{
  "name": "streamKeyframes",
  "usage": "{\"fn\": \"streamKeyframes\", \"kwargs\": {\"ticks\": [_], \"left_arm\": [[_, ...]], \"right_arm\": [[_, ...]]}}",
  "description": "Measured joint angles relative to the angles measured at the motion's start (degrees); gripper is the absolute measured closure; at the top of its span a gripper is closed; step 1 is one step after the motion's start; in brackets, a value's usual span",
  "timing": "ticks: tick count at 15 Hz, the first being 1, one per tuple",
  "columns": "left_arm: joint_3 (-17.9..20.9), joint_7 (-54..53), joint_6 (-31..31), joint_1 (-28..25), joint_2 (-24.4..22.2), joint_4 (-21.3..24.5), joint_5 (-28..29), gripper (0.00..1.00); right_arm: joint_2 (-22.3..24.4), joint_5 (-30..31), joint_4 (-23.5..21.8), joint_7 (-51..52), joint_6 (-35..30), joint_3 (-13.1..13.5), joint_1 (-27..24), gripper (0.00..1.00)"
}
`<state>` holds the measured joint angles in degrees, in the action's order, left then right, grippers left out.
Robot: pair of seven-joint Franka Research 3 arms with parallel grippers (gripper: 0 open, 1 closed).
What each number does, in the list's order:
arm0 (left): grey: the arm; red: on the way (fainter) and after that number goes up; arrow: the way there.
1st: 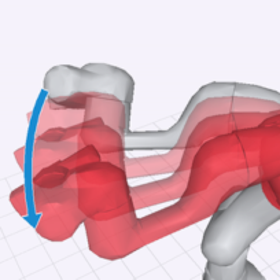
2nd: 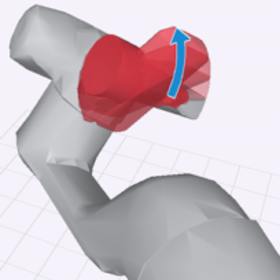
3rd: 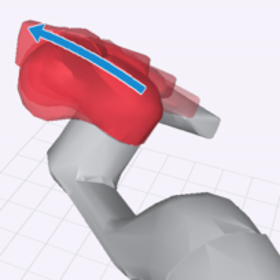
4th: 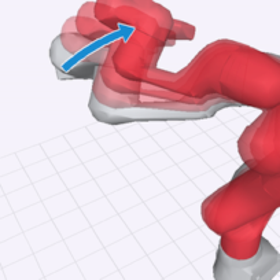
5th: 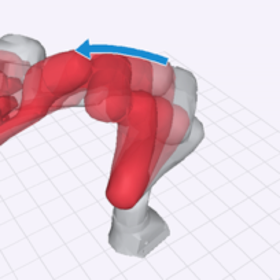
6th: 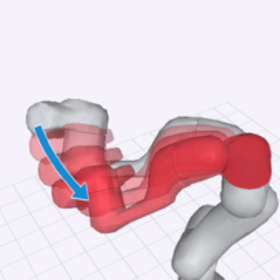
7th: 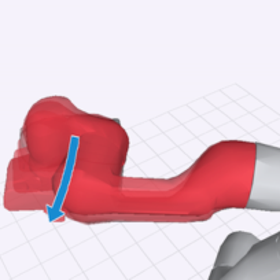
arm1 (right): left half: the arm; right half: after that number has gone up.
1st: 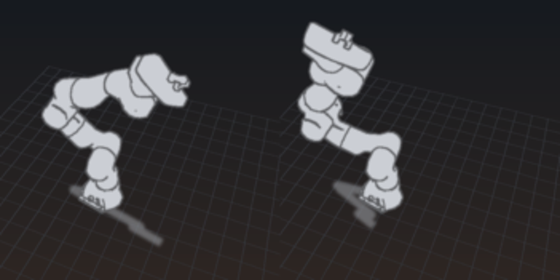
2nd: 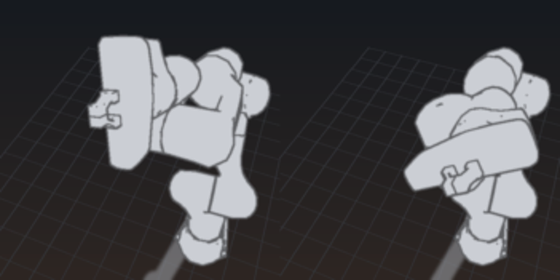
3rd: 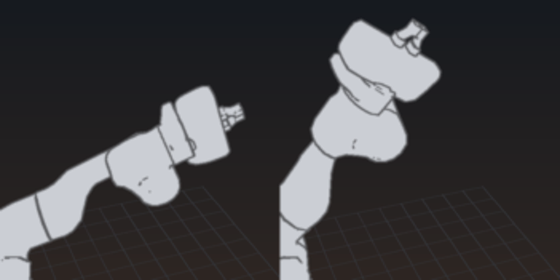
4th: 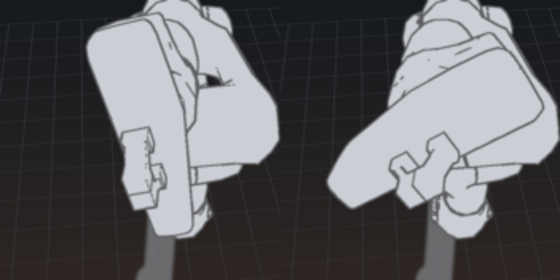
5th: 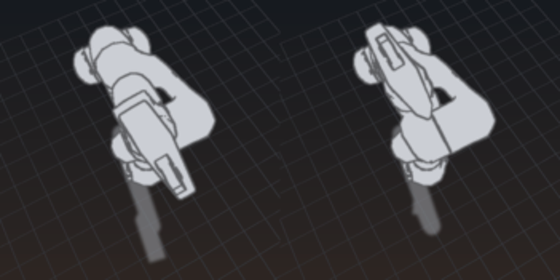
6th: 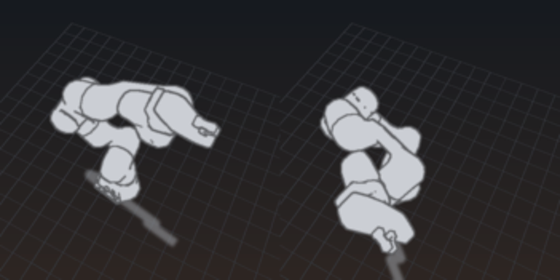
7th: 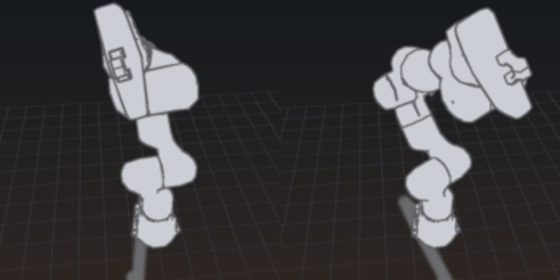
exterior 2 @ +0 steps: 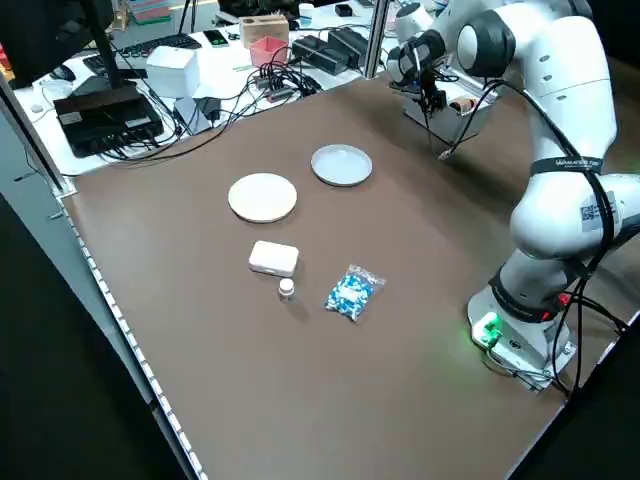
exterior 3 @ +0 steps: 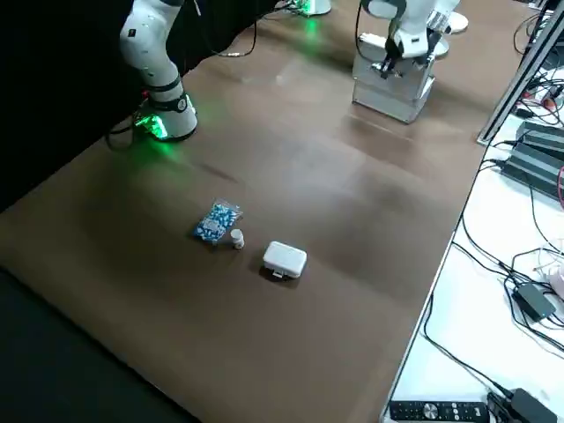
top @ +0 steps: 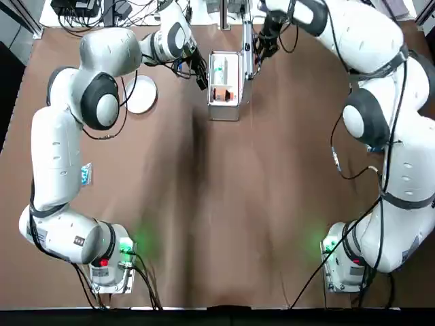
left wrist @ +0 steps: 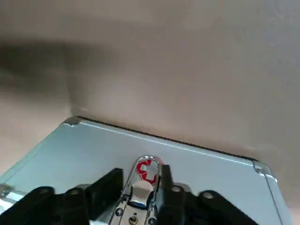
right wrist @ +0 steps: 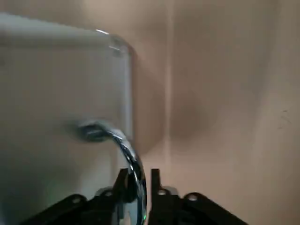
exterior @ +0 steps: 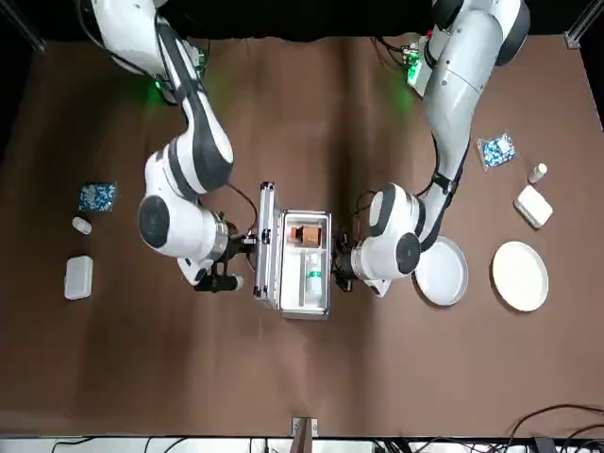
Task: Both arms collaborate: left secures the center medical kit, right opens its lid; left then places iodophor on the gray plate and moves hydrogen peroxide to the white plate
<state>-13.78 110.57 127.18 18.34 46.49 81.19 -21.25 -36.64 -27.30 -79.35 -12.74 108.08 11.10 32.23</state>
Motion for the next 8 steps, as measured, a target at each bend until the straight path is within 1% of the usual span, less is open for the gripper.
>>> {"fn": "streamKeyframes", "kwargs": {"ticks": [1, 2, 3, 4, 5, 6, 7, 8], "left_arm": [[-0.02, 0.00, -0.34, 0.06, 0.00, -0.01, 0.50, 0.44], [-0.03, 0.00, -0.89, 0.13, 0.00, -0.02, 0.82, 0.41], [-0.04, 0.00, -1.54, 0.15, 0.00, -0.03, 1.12, 0.40], [-0.10, 0.02, -2.04, 0.17, 0.00, -0.04, 1.41, 0.33], [-0.18, 0.04, -2.40, 0.18, -0.01, -0.09, 1.70, 0.25], [-0.20, 0.05, -3.02, 0.19, -0.07, -0.19, 2.01, 0.16], [-0.18, 0.08, -3.83, 0.16, -0.21, -0.32, 2.29, 0.07], [-0.18, 0.09, -4.58, 0.08, -0.48, -0.49, 2.56, 0.01]], "right_arm": [[-0.92, -1.64, 0.24, 0.73, 0.54, -0.32, -0.37, 0.70], [-1.03, -1.32, 0.39, 0.89, 0.19, -0.34, -0.48, 0.66], [-1.10, -0.85, 0.35, 0.96, -0.19, -0.23, -0.63, 0.59], [-1.10, -1.00, 0.41, 1.02, -0.63, -0.28, -0.96, 0.59], [-1.12, -0.92, 0.45, 1.07, -1.16, -0.26, -1.26, 0.56], [-1.20, -0.75, 0.35, 1.38, -1.67, -0.17, -1.67, 0.48], [-1.35, -0.70, 0.23, 2.11, -1.95, -0.06, -2.20, 0.38], [-1.47, -0.86, 0.20, 2.60, -2.47, -0.07, -2.83, 0.33]]}}
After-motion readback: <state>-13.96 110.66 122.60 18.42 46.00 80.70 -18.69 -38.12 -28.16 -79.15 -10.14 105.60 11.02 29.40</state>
